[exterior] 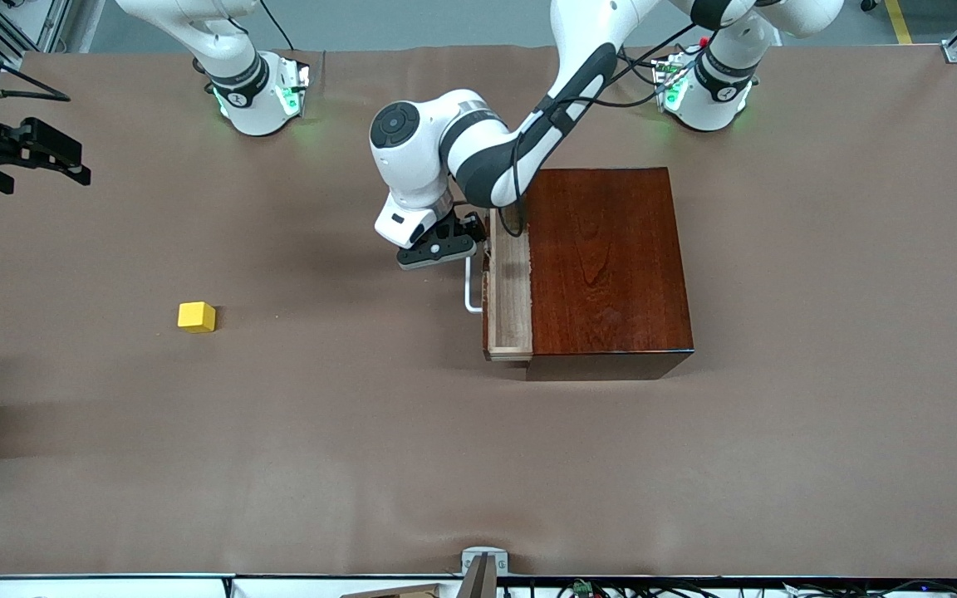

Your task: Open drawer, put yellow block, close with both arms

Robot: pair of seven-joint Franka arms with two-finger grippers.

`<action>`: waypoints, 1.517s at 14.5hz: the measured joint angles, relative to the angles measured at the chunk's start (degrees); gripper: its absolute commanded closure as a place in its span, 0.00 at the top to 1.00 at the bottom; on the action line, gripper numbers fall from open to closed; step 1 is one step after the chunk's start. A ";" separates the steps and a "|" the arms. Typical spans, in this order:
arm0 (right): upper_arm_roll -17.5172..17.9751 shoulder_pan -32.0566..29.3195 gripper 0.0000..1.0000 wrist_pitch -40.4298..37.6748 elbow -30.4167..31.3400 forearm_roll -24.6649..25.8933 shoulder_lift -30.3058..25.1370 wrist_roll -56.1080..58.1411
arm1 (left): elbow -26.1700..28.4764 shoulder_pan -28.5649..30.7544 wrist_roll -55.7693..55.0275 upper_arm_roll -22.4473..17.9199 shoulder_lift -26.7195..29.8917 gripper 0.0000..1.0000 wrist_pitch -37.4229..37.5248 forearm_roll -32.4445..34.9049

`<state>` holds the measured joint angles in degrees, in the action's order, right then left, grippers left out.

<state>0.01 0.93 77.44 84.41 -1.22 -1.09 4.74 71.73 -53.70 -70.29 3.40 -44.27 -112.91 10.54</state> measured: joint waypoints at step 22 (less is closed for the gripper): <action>-0.48 -0.10 1.00 0.02 0.12 0.00 0.00 0.00 | -6.36 2.58 -2.64 -2.61 12.57 1.00 14.02 -3.55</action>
<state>-0.47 0.84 77.46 84.53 -1.22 -1.09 4.73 65.38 -51.12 -72.93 0.79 -31.70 -98.89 6.99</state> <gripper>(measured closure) 0.000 0.000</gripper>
